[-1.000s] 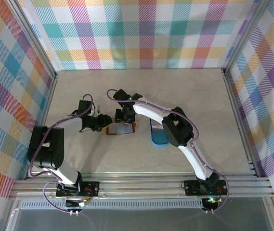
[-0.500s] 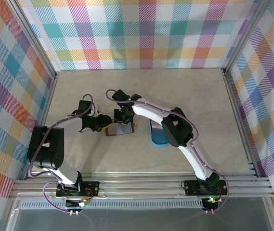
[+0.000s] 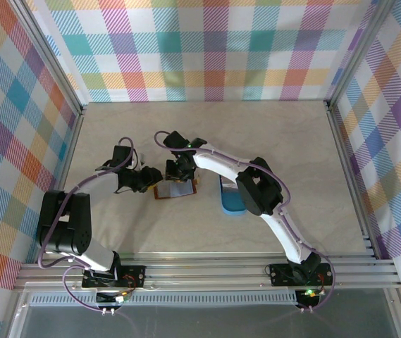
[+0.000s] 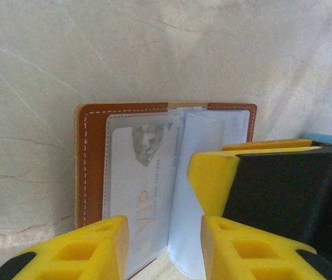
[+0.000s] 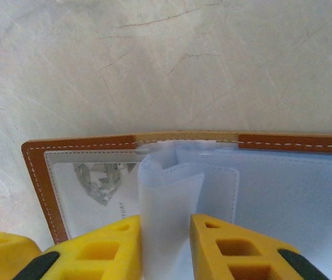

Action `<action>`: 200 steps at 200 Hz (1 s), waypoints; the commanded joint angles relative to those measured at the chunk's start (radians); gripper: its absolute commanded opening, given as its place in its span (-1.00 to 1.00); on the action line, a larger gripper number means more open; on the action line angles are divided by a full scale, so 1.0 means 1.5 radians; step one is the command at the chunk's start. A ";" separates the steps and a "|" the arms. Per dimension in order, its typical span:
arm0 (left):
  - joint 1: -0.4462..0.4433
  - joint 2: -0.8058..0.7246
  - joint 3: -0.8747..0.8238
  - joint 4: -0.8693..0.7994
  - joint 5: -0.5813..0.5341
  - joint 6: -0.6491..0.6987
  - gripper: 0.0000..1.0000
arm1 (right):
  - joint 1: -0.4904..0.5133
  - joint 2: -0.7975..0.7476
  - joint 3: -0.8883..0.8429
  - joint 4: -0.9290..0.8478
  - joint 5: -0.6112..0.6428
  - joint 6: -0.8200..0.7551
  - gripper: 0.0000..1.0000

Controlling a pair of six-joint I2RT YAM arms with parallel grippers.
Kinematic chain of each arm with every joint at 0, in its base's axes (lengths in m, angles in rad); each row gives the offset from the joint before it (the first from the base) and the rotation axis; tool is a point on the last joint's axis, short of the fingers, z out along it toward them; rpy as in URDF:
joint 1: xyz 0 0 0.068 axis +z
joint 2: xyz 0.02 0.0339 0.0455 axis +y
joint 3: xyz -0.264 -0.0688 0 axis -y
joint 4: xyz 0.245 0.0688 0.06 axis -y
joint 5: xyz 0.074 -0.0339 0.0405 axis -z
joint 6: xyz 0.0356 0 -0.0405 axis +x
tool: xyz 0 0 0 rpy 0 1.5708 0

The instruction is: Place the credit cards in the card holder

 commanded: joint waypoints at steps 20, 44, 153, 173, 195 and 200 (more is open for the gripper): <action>0.006 -0.040 0.001 -0.043 0.031 -0.004 -0.40 | 0.006 -0.025 0.002 0.000 -0.013 0.008 -0.44; 0.006 -0.056 -0.039 0.018 0.084 -0.059 -0.63 | 0.007 -0.021 0.007 -0.001 -0.014 0.010 -0.43; -0.060 -0.076 -0.167 0.276 0.118 -0.240 -0.76 | 0.008 -0.010 0.027 -0.011 -0.025 0.017 -0.41; -0.067 -0.053 -0.178 0.336 0.113 -0.265 -0.77 | 0.008 -0.011 0.028 -0.010 -0.026 0.017 -0.41; -0.073 -0.028 -0.183 0.365 0.101 -0.273 -0.77 | 0.008 -0.013 0.027 -0.010 -0.026 0.016 -0.40; -0.073 -0.024 -0.184 0.369 0.098 -0.273 -0.77 | 0.008 -0.014 0.027 -0.011 -0.026 0.017 -0.40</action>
